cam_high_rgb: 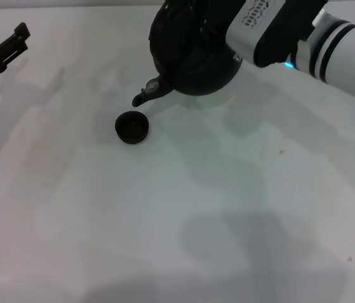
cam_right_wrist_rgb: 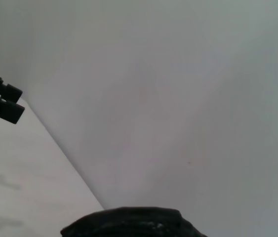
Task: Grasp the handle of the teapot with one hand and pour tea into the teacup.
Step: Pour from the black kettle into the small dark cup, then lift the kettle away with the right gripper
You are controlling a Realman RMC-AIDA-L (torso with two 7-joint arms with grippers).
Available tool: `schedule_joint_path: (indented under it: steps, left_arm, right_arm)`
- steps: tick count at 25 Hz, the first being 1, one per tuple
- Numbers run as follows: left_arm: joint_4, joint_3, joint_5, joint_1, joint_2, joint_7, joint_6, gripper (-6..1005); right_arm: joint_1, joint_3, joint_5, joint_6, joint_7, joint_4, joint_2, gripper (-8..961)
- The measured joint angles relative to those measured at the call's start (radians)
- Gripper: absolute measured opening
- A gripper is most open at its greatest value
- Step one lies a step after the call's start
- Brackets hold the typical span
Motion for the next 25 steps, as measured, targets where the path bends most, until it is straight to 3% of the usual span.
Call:
schedule_joint_path:
  steps: [9, 25]
  left_arm:
    - [-0.002, 0.0, 0.0, 0.0, 0.0, 0.0, 0.0, 893]
    - [-0.003, 0.0, 0.0, -0.007, 0.002, 0.0, 0.024, 892]
  right_arm:
    - [0.002, -0.081, -0.061, -0.093, 0.001, -0.019, 0.001, 129]
    - [0.004, -0.117, -0.113, -0.148, -0.005, -0.023, 0.002, 120]
